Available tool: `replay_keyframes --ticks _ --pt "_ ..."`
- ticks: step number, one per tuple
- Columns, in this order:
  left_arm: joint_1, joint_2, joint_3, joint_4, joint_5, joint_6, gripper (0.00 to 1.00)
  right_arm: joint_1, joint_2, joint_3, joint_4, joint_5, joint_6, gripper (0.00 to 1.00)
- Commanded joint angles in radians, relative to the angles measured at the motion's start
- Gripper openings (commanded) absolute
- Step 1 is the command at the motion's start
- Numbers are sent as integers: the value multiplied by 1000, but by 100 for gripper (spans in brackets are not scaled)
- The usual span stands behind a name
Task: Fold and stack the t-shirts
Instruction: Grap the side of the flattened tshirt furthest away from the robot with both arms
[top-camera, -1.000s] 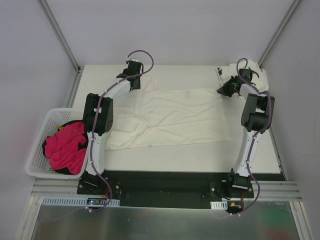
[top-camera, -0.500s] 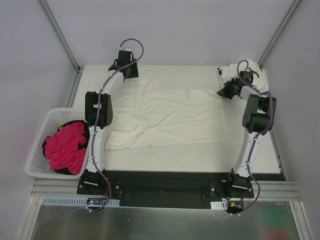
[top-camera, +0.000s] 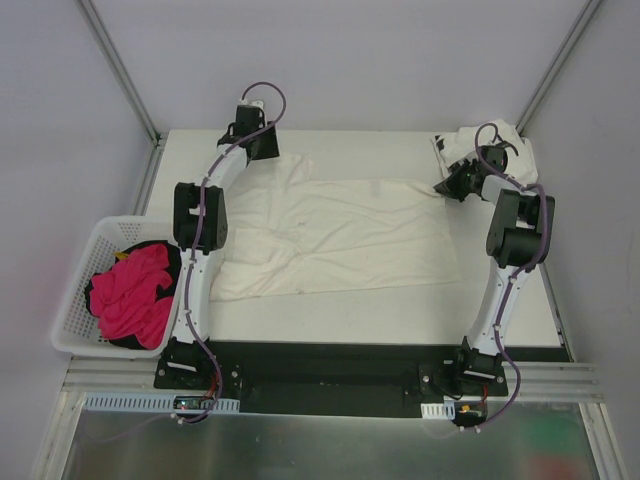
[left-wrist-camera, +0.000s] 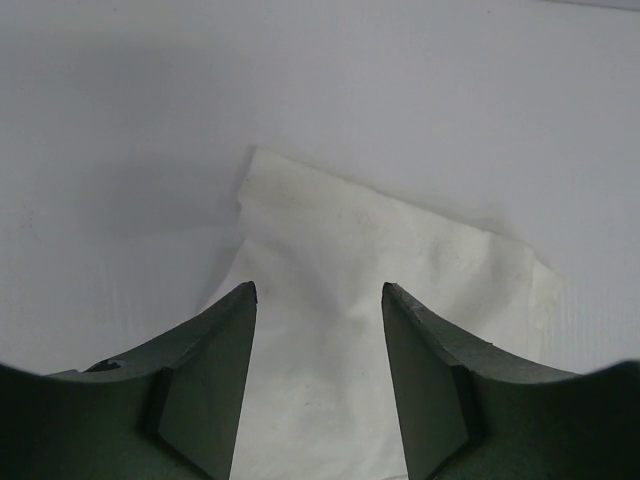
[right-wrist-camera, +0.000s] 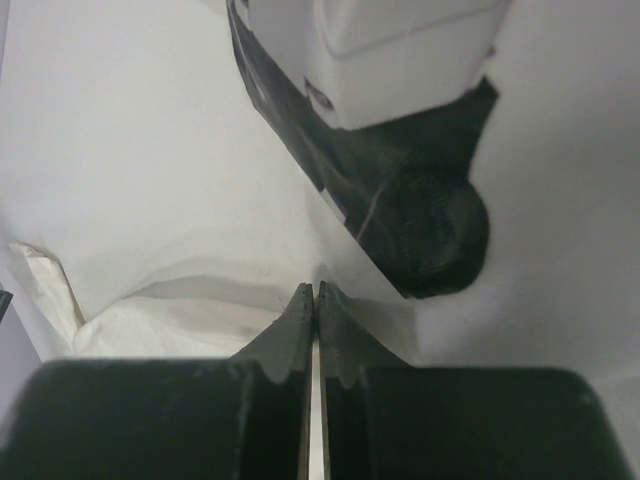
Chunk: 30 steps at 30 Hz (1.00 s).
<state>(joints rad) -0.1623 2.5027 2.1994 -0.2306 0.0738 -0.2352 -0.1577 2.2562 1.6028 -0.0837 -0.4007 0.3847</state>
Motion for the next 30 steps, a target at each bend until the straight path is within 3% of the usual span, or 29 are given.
replay_keyframes --ticks 1,14,30 --pt "18 10 62 60 8 -10 52 -13 -57 -20 -14 8 -6 1" --pt "24 36 82 71 -19 2 52 -17 -66 -32 -16 8 -3 1" --pt "47 77 168 -173 -34 -79 52 -17 -92 -67 12 -9 16 1"
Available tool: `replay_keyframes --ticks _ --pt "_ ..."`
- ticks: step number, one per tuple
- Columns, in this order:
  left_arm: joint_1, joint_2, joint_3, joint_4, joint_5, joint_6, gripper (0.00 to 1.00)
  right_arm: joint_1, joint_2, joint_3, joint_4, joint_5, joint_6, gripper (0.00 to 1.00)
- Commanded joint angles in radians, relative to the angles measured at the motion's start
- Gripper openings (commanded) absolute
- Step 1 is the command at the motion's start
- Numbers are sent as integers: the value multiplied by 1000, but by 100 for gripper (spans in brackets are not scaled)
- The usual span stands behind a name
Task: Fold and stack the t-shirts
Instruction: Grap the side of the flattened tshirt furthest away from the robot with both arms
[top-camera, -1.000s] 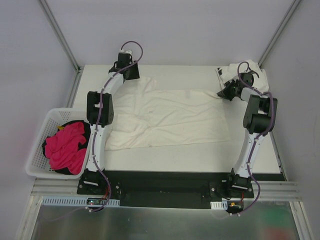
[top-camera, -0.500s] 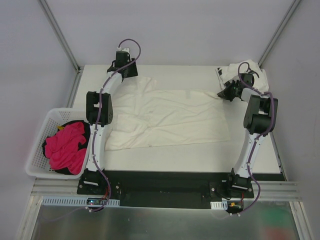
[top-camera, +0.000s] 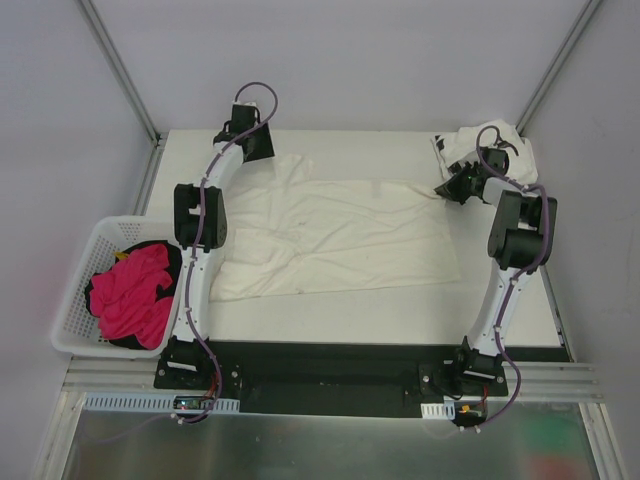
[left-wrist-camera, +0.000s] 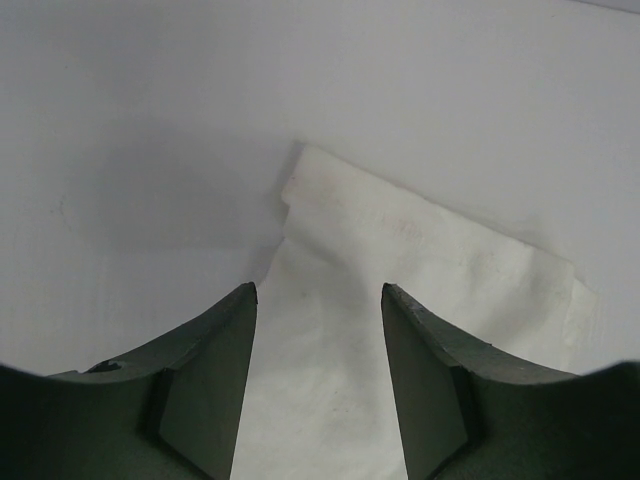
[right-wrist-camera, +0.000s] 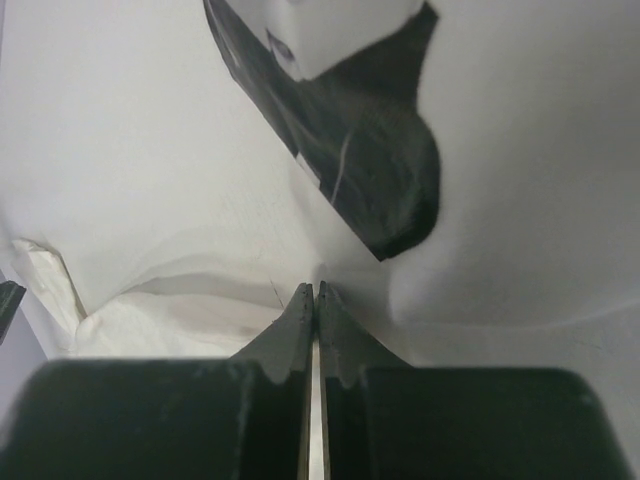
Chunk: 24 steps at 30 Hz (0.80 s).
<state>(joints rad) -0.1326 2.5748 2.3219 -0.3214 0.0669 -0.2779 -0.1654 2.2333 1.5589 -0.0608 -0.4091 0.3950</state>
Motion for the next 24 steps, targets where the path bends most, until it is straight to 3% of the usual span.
replay_keyframes --ticks 1,11,16,24 --pt "18 5 48 -94 -29 -38 52 -11 -72 -26 -10 -3 5 1" --pt "34 67 146 -78 85 -124 62 -19 -118 -79 30 -31 28 1" --pt "31 76 142 45 112 -100 60 -23 -132 -99 39 -42 31 1" --pt "28 82 152 96 149 -29 56 -31 -149 -102 50 -53 47 1"
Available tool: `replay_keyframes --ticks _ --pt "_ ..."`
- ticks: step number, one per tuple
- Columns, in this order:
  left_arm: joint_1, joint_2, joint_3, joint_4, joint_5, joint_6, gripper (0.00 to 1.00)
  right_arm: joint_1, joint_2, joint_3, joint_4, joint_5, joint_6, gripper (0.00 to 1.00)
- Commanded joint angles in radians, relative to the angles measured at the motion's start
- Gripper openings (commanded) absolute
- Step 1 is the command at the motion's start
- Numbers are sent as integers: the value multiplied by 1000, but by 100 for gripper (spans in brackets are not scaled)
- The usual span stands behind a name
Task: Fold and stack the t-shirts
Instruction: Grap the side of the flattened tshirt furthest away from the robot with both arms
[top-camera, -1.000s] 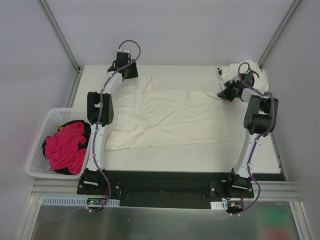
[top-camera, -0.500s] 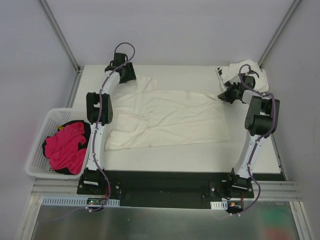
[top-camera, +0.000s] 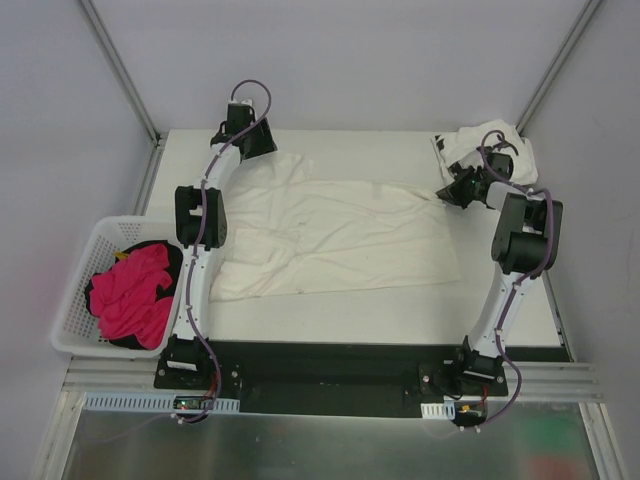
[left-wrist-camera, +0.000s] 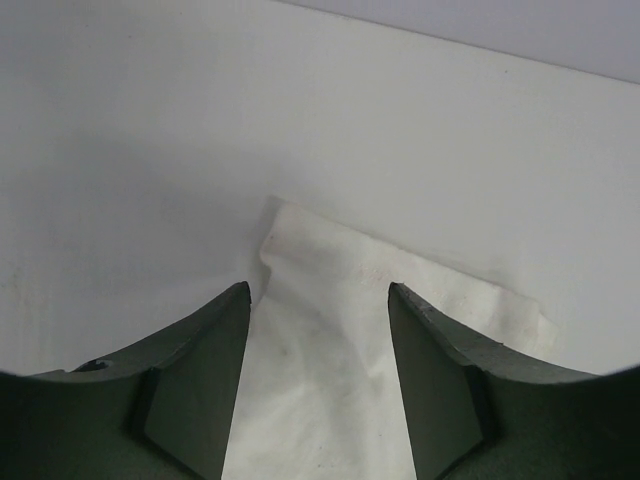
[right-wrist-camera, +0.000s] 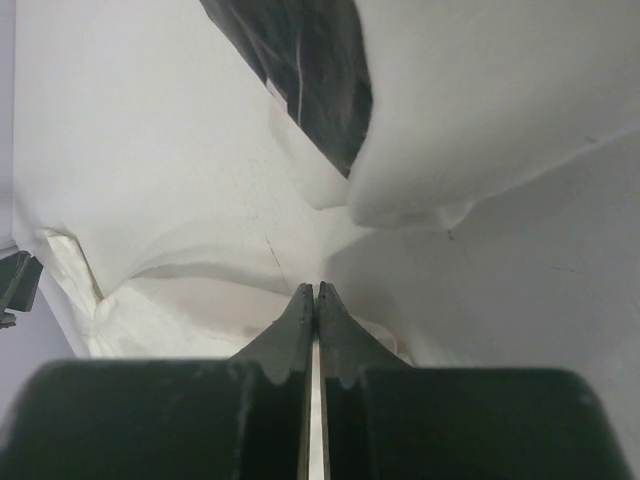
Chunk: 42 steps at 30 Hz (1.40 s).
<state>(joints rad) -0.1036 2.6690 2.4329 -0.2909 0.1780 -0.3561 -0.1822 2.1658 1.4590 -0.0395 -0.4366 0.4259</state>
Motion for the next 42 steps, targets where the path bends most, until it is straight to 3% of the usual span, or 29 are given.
replay_keyframes --ticks 1,8,10,12,15,21,26,29,30,31,33,37,42 --pt "-1 -12 41 62 37 52 55 -14 -84 -3 29 -27 17 1" --pt "1 -24 31 -5 21 59 32 -16 -93 -11 35 -31 30 1" --pt "1 -26 28 -22 23 55 19 -16 -98 -12 33 -30 33 1" --pt "1 -27 28 -30 21 54 18 -17 -98 -12 35 -30 33 1" --pt "-1 -31 28 -45 11 58 24 -22 -104 -20 33 -34 36 1" --pt "1 -60 -15 -73 -8 71 46 -33 -129 -34 64 -40 40 1" --pt "1 -47 -2 -108 -17 62 47 -36 -152 -52 75 -44 50 1" --pt "1 -20 41 -128 -2 43 38 -37 -165 -65 82 -44 51 1" --pt "-1 -17 49 -129 0 39 32 -40 -169 -68 84 -45 54 1" --pt "1 -12 55 -129 5 29 18 -42 -169 -69 85 -47 57 1" --pt "1 -11 55 -137 14 19 7 -45 -173 -78 99 -54 66 1" --pt "1 -11 46 -145 32 3 1 -46 -190 -85 104 -54 70 1" --pt "-1 -30 49 -136 38 -15 0 -45 -181 -81 110 -62 77 1"
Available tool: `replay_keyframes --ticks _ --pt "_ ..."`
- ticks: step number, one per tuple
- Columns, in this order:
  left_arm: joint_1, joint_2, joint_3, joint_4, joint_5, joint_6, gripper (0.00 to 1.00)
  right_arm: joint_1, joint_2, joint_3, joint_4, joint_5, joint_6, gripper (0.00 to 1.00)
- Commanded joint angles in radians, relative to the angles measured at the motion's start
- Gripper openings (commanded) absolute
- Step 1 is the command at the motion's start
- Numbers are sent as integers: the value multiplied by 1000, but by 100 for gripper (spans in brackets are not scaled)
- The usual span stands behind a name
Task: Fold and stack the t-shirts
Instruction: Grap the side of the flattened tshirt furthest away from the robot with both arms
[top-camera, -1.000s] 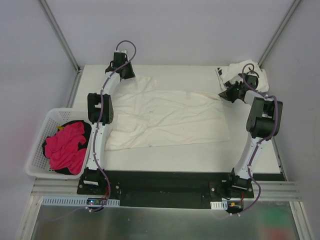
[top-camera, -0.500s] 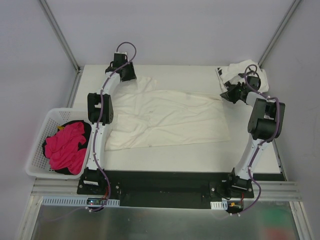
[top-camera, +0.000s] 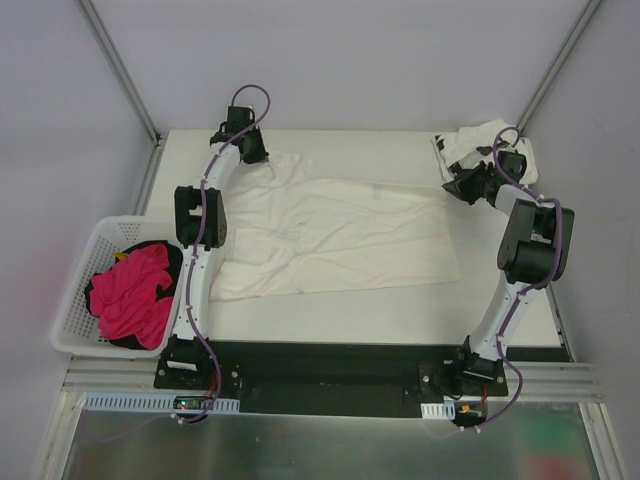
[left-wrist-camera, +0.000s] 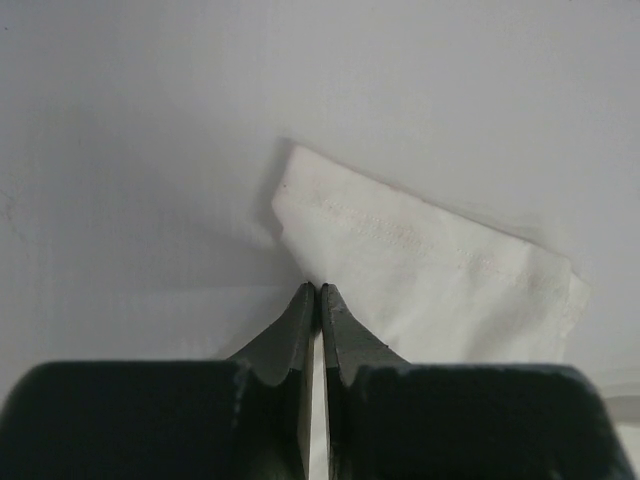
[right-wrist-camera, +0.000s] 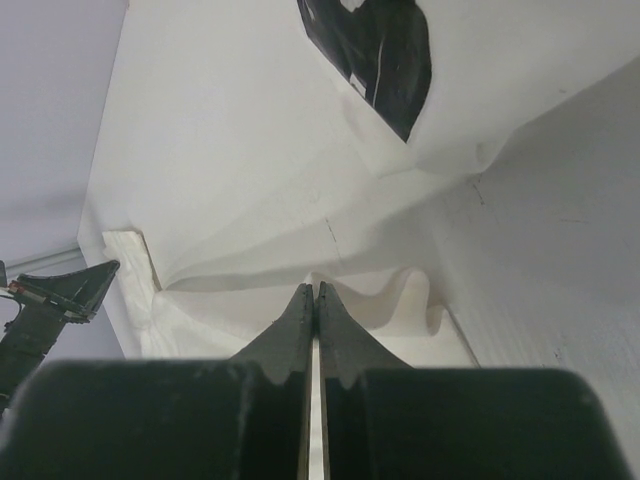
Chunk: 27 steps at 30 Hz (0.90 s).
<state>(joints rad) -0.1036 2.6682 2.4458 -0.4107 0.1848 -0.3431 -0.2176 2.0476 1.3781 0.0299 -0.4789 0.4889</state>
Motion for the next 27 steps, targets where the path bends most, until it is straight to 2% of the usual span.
replay_keyframes --ticks 1,12,27 --pt "-4 -43 35 -10 31 -36 0 -9 -60 -1 42 -21 14 1" --pt "-15 -152 2 67 27 -5 0 0 0 21 30 -41 7 1" --pt "-19 -280 -103 76 -1 58 0 6 31 50 19 -49 11 1"
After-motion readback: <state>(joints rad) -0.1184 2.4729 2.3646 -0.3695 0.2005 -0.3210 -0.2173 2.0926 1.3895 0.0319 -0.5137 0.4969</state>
